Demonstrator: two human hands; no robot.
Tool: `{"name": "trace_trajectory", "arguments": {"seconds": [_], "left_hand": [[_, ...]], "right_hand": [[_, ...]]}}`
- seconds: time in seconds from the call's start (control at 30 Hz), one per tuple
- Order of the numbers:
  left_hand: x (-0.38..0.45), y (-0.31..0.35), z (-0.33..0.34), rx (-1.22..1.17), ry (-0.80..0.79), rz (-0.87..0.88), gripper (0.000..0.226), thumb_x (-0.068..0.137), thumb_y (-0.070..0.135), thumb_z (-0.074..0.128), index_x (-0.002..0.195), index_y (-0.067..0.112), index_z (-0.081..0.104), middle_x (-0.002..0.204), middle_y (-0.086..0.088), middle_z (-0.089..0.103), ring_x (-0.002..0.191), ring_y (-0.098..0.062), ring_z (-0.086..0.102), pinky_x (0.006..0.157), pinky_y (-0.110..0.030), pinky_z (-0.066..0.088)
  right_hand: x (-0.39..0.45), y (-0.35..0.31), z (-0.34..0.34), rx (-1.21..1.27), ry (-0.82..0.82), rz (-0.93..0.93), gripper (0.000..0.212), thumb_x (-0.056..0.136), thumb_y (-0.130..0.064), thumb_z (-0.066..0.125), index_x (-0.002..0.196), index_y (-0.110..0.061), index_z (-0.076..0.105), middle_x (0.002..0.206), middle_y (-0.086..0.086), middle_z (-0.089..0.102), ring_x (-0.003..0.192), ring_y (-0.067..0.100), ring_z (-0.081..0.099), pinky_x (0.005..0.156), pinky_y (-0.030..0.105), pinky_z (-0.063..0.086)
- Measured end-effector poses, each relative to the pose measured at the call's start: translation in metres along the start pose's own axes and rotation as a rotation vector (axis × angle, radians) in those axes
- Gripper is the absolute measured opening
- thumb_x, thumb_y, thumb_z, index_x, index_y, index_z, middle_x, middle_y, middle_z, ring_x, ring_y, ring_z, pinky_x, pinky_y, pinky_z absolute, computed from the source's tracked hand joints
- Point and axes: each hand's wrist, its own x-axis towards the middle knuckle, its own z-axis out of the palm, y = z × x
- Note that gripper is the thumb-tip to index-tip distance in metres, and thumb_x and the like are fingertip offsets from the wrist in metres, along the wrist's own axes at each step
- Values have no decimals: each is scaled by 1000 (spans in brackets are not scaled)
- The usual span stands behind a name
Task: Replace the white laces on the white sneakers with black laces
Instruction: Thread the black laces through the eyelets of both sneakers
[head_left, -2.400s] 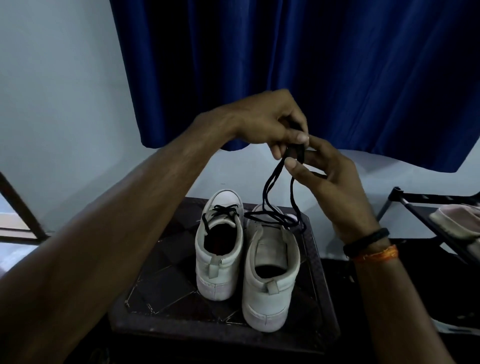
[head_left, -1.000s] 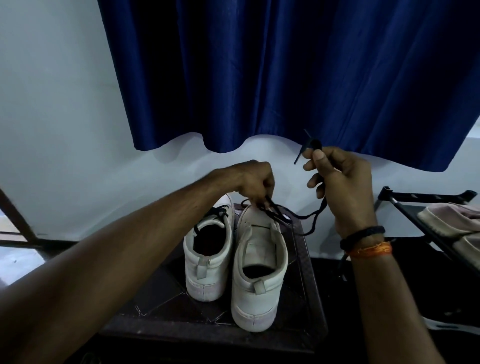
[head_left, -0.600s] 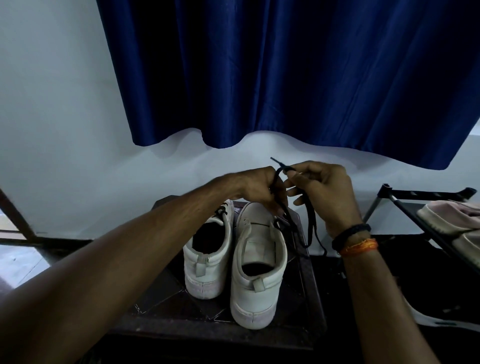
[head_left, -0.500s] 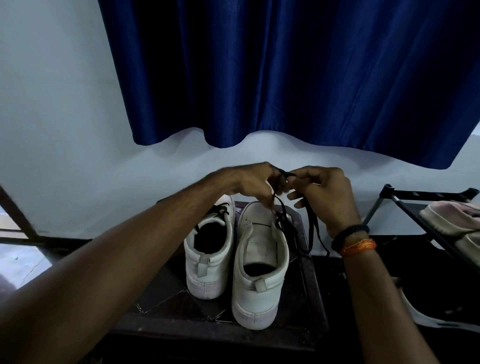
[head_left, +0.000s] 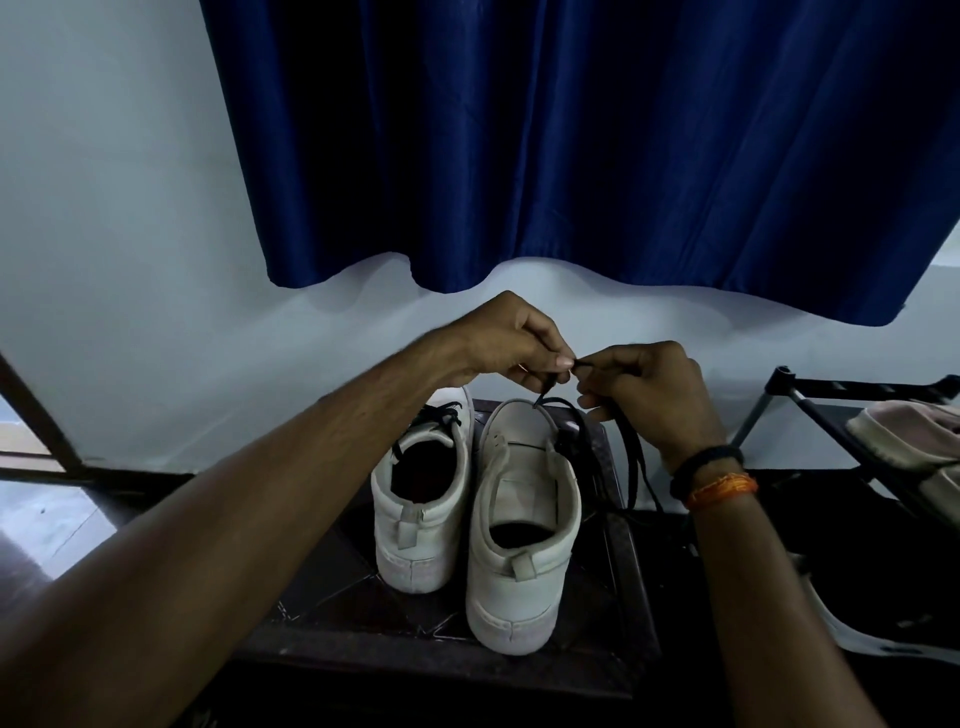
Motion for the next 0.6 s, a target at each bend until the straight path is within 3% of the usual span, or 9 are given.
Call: {"name": "trace_trajectory", "arguments": {"seconds": [0.17, 0.23, 0.3, 0.37, 0.5, 0.6], "left_hand": [[-5, -1, 7, -162, 50, -147, 17, 88, 5, 75, 102, -3, 73, 93, -15, 76, 82, -19, 68, 80, -33, 61], [-6, -2, 11, -201, 79, -207, 11, 86, 2, 76, 96, -2, 74, 86, -13, 75, 78, -19, 68, 81, -36, 62], [-8, -3, 14, -190, 80, -240, 9, 86, 1, 76, 94, -1, 74, 82, -11, 72, 77, -19, 68, 79, -36, 62], [-10, -3, 17, -146, 64, -247, 10, 86, 2, 75, 96, -3, 73, 82, -11, 72, 78, -19, 67, 77, -34, 62], [-12, 0, 24, -147, 50, -248, 14, 89, -3, 71, 101, -10, 70, 85, -17, 69, 79, -23, 67, 72, -35, 63], [-12, 1, 28, -143, 59, -250, 15, 89, -4, 71, 101, -11, 70, 80, -14, 67, 74, -19, 66, 66, -29, 61]], "right_hand": [[3, 10, -6, -32, -65, 55, 16, 88, -9, 73, 83, -22, 80, 75, 4, 77, 77, 24, 75, 83, 37, 62], [4, 13, -9, -148, -129, 71, 13, 86, -13, 75, 86, -24, 82, 79, -2, 77, 83, 16, 72, 83, 25, 57], [4, 13, -9, -274, -194, 86, 9, 85, -17, 77, 90, -22, 82, 83, -5, 76, 81, 4, 66, 70, 8, 46], [4, 14, -8, -341, -216, 83, 9, 84, -19, 78, 92, -22, 82, 85, -4, 76, 77, -1, 62, 61, 3, 39], [5, 17, -9, -304, -229, 93, 11, 86, -16, 75, 91, -24, 81, 84, -6, 76, 79, 1, 65, 65, 6, 43], [4, 23, -6, -23, -280, 160, 14, 92, -7, 68, 92, -13, 80, 86, 6, 78, 82, 18, 72, 74, 23, 56]]}}
